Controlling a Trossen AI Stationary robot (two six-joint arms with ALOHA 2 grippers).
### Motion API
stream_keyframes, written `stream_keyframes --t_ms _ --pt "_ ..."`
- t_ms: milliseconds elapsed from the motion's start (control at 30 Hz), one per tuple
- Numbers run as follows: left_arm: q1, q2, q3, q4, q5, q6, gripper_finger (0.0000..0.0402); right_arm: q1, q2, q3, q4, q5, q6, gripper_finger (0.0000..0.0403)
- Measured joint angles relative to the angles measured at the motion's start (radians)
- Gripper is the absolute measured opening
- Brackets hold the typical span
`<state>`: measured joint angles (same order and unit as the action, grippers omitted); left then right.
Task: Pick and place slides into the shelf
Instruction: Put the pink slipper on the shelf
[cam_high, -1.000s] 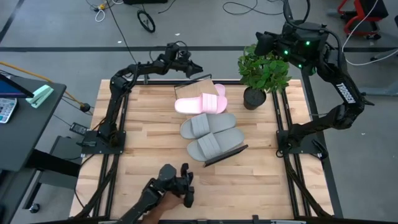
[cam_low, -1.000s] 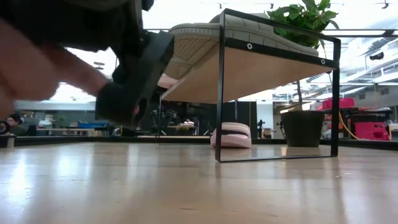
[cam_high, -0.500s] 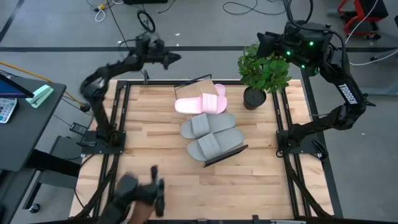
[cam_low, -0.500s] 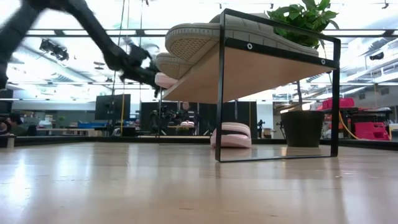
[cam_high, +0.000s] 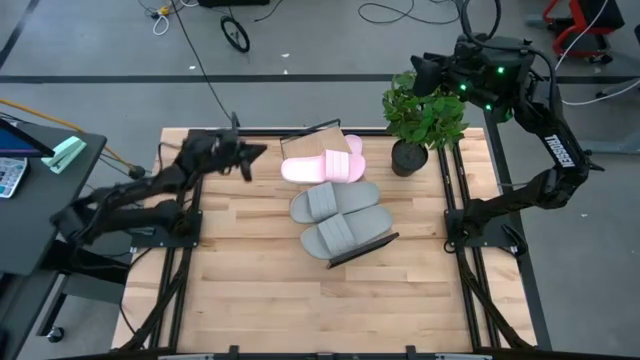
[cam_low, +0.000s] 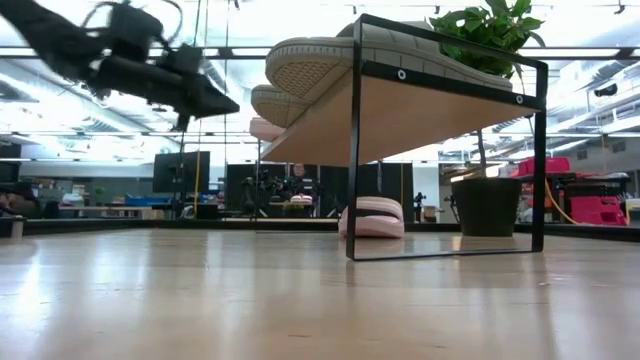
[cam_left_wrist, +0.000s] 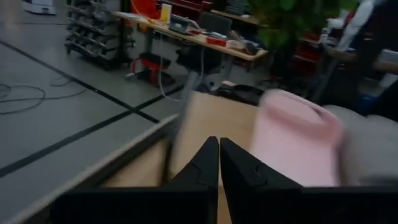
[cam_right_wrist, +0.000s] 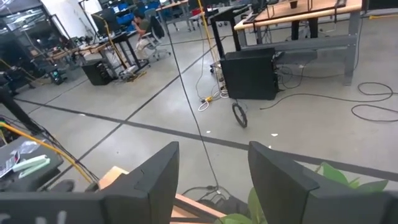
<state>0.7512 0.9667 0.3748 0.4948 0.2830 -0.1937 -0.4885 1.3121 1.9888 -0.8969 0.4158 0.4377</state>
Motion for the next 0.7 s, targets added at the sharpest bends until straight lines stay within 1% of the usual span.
stream_keyframes --t_ms 67,167,300,400,467,533,667,700 --pt "-0.053 -0.06 -0.058 0.0 -0.02 -0.012 0.0008 0.0 0.0 0.0 -0.002 -0.003 0.003 0.0197" --pt "-0.143 -0.116 -0.14 -0.007 -0.063 -0.037 0.0006 0.0 0.0 0.0 -0.003 -0.008 0.003 0.0197" --pt "-0.258 -0.131 -0.217 0.002 -0.22 -0.025 0.0014 0.003 0.0 0.0 -0.005 -0.016 0.008 0.0197" --pt "-0.336 -0.126 -0.234 0.016 -0.308 -0.001 0.0007 0.003 0.0 0.0 -0.007 -0.022 0.014 0.0197" --pt "-0.388 -0.105 -0.235 0.017 -0.347 0.042 0.0005 0.003 0.0 0.0 -0.007 -0.022 0.017 0.0197" --pt "-0.433 -0.073 -0.235 0.016 -0.385 0.049 0.0006 0.003 0.001 0.0 -0.007 -0.022 0.029 0.0197" --pt "-0.506 0.043 -0.236 0.028 -0.481 0.057 0.0014 0.002 0.001 0.0 -0.007 -0.022 0.033 0.0197" --pt "-0.516 0.077 -0.237 0.056 -0.494 0.073 0.0013 0.002 0.001 0.0 -0.007 -0.022 0.034 0.0197"
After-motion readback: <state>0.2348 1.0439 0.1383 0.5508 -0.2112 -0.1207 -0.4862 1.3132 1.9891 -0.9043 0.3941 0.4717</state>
